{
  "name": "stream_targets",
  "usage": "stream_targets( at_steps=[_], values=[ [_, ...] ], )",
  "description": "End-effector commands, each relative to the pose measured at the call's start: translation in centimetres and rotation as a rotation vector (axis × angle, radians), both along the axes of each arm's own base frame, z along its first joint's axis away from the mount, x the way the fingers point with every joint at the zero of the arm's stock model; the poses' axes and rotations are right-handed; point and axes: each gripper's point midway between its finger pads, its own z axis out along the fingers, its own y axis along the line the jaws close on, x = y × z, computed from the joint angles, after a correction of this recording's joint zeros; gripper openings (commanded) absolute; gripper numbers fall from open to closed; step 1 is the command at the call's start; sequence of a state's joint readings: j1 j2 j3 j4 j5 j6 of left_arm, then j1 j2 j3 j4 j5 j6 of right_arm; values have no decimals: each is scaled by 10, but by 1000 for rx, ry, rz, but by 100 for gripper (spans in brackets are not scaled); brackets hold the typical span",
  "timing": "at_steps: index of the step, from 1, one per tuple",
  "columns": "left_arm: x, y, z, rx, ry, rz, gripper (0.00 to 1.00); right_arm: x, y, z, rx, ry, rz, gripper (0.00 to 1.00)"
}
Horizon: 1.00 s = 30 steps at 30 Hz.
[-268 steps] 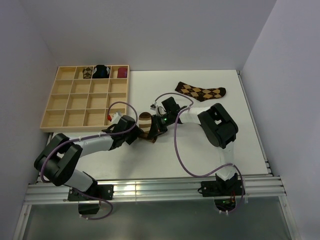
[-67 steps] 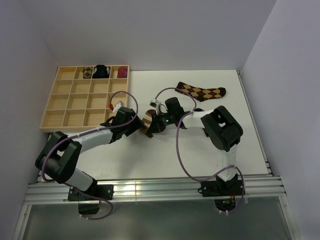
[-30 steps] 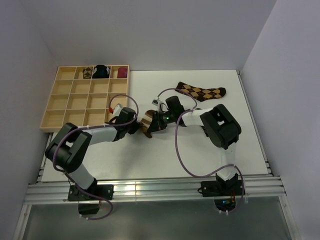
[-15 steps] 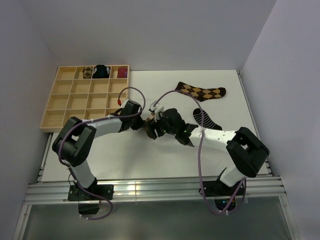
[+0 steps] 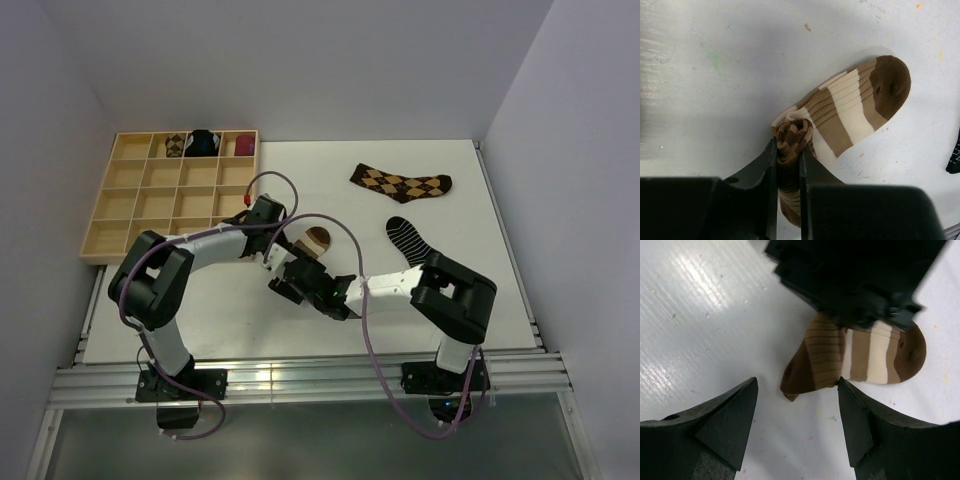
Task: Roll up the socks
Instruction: Roll the sock at the center of the board.
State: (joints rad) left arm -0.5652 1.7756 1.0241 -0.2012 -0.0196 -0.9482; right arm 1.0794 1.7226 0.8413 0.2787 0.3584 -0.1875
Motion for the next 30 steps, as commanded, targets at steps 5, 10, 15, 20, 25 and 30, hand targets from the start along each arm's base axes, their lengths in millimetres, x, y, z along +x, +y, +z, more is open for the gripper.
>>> stream_targets(
  at_steps=[5,10,15,20,25,30],
  values=[
    [-47,21,-38,135,194,-82,0,20,15,11,-57,-148,-51,72],
    [-48,22,-40,136,201,-89,0,25,14,-3,-95,-164,-67,67],
    [-48,19,-40,126,200,-95,0,25,14,-15,-105,-157,-70,45],
    [-46,15,-37,107,176,-106,3,24,15,-14,-36,-89,-52,8],
    [-40,11,-27,76,120,-107,20,21,12,-11,145,126,5,0],
    [-36,11,-16,51,64,-94,42,23,2,-9,287,306,40,0]
  ],
)
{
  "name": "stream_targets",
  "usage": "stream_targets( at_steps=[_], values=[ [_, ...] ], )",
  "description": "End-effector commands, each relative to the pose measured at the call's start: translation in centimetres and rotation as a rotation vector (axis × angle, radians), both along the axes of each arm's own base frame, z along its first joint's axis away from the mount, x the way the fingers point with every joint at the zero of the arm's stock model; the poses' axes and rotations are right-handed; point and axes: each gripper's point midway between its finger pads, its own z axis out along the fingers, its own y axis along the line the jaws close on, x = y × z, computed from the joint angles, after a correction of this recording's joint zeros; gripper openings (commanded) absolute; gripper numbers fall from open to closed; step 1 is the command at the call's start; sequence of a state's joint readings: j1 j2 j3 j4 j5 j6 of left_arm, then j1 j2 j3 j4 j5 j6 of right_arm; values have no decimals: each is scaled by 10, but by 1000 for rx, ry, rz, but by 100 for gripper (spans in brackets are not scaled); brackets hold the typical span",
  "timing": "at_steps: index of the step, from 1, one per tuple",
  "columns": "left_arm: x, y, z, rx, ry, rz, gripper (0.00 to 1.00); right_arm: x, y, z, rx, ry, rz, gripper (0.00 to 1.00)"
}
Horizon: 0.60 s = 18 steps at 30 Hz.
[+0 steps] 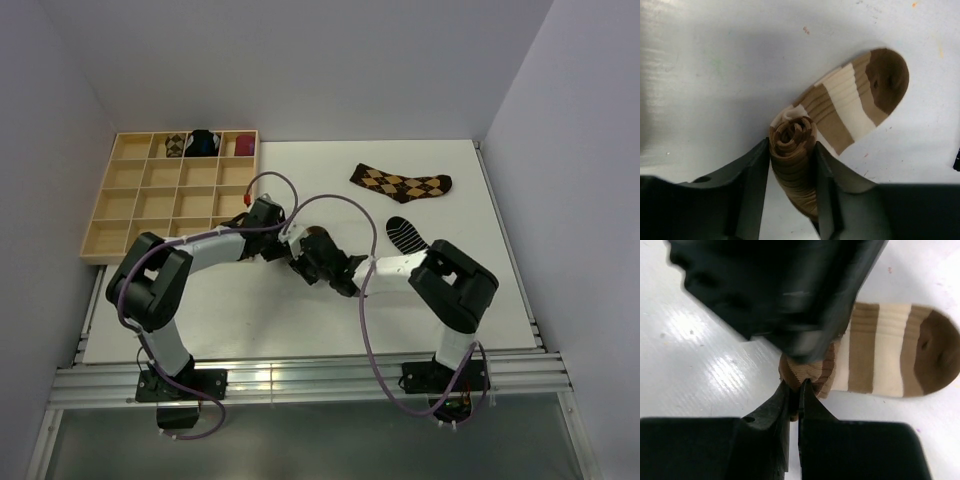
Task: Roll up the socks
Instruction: Roll the sock at the center of the board.
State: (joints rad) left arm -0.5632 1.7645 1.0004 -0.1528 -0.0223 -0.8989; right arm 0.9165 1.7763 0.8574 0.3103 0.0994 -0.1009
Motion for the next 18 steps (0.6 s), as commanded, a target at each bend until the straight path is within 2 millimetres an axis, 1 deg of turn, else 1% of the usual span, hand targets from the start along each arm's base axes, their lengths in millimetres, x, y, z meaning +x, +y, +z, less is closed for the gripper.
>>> stream_targets(
  at_steps=[1,2,3,4,5,6,7,8,9,10,11,12,13,15,18],
  values=[
    [-37,10,-16,40,99,-50,45,-6,9,11,183,157,73,0],
    [-35,8,-13,31,83,-47,49,-1,3,11,217,199,53,0],
    [-34,10,-9,25,69,-38,54,-1,2,8,243,239,47,0],
    [-34,9,-7,17,62,-36,56,-7,6,8,276,287,92,0],
    [-33,7,-4,2,49,-29,59,0,0,8,299,308,77,0],
    [-34,8,0,-9,37,-24,62,0,-1,3,319,351,70,0],
    [-34,8,2,-18,30,-16,63,0,0,5,344,373,82,0],
    [-34,8,2,-30,25,-10,63,0,-3,2,369,421,98,0],
    [-34,8,7,-41,14,-5,64,1,-2,4,399,446,102,0],
    [-31,12,7,-29,-2,21,64,2,-3,4,416,467,109,0],
    [-31,12,9,-34,-8,28,64,-2,-1,7,442,502,141,0],
    [-31,12,10,-44,-21,34,64,5,-4,6,465,525,127,0],
    [-30,13,11,-49,-26,40,64,4,-4,6,476,542,133,0],
    [-32,14,11,-67,-31,59,64,5,-6,4,489,570,137,0],
    [-31,14,9,-75,-32,74,63,9,-7,6,482,559,137,0]
  ],
)
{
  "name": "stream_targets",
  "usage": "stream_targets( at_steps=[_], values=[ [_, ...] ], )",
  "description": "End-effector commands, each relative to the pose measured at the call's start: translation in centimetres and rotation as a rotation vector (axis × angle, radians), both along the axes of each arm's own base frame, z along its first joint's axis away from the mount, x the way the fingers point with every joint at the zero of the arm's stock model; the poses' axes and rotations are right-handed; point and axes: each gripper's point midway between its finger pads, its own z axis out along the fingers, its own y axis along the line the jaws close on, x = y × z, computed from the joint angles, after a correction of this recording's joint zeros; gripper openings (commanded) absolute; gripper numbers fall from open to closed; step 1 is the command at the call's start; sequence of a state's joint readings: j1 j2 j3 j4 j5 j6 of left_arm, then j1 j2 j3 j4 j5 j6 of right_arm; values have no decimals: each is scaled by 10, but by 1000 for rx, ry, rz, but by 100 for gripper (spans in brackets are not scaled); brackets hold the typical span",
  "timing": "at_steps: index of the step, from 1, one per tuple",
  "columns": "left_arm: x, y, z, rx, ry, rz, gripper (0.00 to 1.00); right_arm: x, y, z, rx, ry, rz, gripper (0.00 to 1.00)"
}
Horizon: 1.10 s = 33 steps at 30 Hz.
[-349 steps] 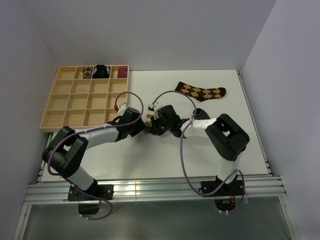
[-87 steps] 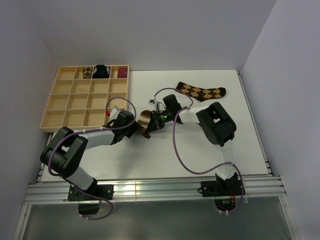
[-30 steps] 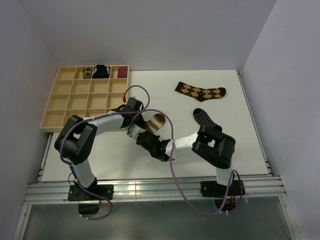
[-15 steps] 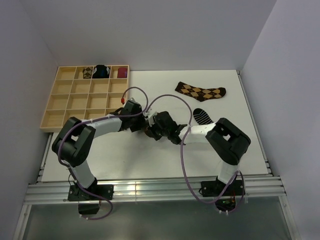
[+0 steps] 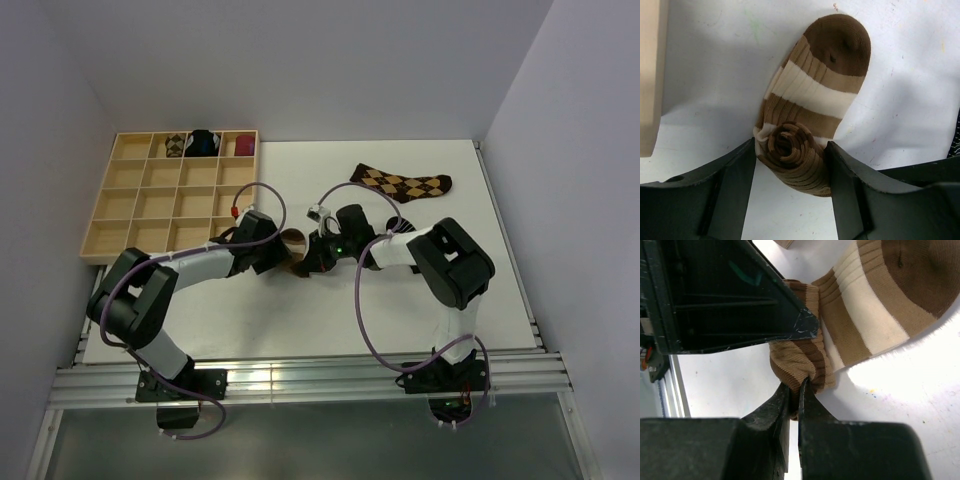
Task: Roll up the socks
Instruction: Roll the sock at the center of the board.
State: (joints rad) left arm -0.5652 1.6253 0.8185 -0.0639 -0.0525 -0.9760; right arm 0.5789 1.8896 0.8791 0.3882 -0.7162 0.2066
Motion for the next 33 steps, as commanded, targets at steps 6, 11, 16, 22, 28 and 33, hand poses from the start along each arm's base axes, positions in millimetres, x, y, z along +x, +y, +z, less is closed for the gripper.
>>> stream_targets(
  at_steps=[6,11,16,22,28,33],
  values=[
    [-3,-5,2,-23,-5,-11,60,13,0,6,-12,-29,-9,0],
    [-2,-6,-3,-23,-13,-50,60,10,3,11,3,-19,15,0],
    [-8,-19,-6,-82,-14,-128,62,9,6,20,21,-17,32,0],
    [-13,-24,-12,-98,0,-167,64,8,6,28,29,-27,39,0],
    [-16,-22,-16,-91,11,-176,67,12,5,38,52,-35,32,0],
    [-20,-19,-23,-77,35,-169,57,20,3,26,54,29,16,0]
  ],
)
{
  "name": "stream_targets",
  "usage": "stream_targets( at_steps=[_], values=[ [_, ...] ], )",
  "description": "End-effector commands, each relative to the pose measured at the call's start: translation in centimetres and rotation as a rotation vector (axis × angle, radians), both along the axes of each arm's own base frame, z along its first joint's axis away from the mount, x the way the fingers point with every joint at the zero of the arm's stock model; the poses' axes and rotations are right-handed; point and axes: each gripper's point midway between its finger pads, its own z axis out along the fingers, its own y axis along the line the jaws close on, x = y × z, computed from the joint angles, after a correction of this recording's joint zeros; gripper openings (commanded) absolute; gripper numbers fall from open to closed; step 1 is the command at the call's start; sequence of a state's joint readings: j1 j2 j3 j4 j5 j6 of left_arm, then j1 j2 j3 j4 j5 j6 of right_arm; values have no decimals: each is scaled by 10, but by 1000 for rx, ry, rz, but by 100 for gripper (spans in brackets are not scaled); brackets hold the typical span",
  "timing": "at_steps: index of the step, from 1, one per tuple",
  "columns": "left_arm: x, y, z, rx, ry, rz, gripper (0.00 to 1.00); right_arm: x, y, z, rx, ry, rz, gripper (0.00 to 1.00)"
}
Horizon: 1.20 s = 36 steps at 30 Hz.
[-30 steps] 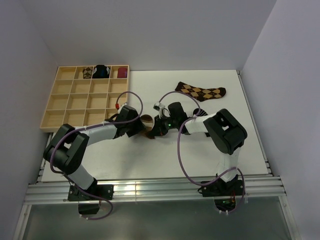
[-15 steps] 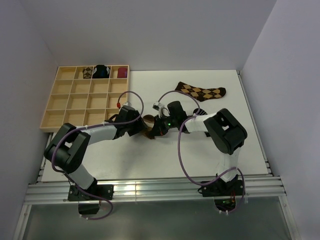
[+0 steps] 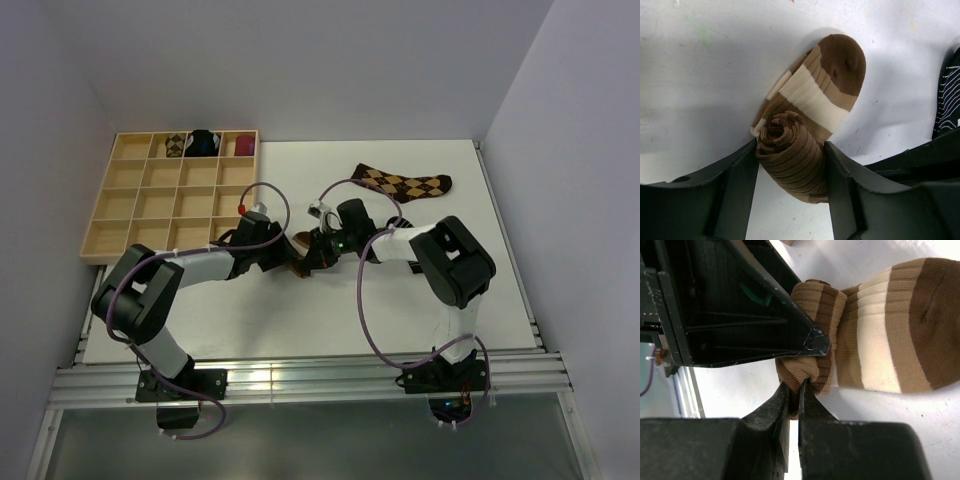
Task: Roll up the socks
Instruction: Roll the sock at the center of the board.
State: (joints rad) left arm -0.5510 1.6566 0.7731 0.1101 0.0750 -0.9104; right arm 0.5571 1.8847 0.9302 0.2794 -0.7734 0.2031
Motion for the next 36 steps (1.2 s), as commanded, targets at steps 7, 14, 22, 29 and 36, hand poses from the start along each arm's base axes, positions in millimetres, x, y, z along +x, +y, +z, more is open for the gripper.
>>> stream_targets(
  at_steps=[7,14,22,29,36],
  values=[
    [-30,6,-38,56,146,-31,37,34,-5,-8,15,75,-86,0],
    [-32,13,-50,110,207,-4,18,41,-18,-30,-52,109,-184,4],
    [-38,22,-62,176,306,41,0,51,-31,19,-57,-112,-282,41],
    [-43,22,-63,184,361,55,0,43,-44,60,-174,-462,-429,52],
    [-43,18,-64,177,379,44,0,13,-10,58,-280,-635,-351,54]
  ],
)
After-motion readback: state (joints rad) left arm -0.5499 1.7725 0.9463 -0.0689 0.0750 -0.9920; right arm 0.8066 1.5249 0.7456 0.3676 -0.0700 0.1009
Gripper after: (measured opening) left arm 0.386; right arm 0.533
